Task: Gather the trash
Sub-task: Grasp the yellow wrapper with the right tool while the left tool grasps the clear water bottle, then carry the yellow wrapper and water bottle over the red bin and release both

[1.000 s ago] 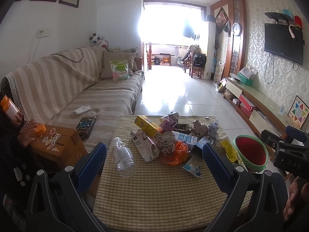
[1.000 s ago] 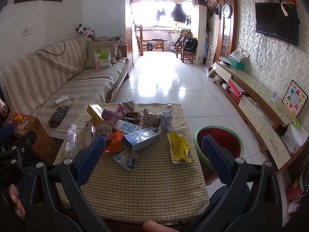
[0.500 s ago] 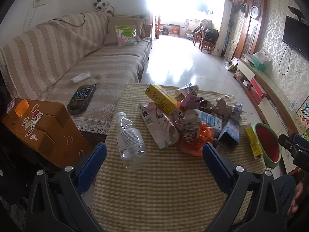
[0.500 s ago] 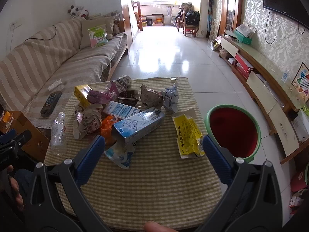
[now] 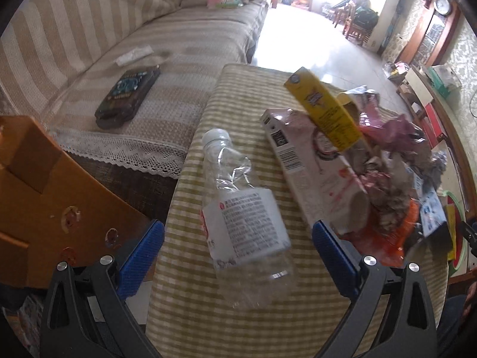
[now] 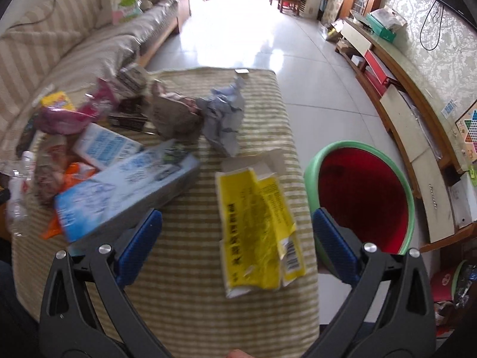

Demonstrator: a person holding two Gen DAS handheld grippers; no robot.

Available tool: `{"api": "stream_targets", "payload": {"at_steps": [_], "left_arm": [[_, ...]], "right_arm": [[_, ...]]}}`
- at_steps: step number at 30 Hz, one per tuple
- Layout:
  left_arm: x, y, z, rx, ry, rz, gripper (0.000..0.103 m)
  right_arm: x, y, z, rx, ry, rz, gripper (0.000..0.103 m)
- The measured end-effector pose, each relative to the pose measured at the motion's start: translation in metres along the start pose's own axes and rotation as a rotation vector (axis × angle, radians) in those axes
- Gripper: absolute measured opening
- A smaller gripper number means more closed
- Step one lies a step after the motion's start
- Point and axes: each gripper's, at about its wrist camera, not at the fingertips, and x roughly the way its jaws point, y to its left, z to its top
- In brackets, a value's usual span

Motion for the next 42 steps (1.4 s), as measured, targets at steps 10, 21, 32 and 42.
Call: {"api": "stream_targets", "payload": {"at_steps": [10,21,32,42], "left_arm": [[0.042,-0.004,0.006,0.024,0.067,0.044,0.085],[0.054,-0.009,0.002,0.066,0.09,0.047,0.06],[0.019,-0.002,0.002,0.028,0.022,0.017,0.055],[-0.062,-0.018,0.008,0.044,-0.137,-0.023,0.055]], "right_arm": [[0.055,-0.019,0.003,-0.014,0.096,-0.016,0.098],[0.063,-0.019,-0.001,-0.029,0.126,0.013,0.063],[0.031,-0.018,-0.001,-0.013,0.086,0.034,0.05],[-0.026,-0.031,0.001,0.042,-0.025,0.076,0.05]]}}
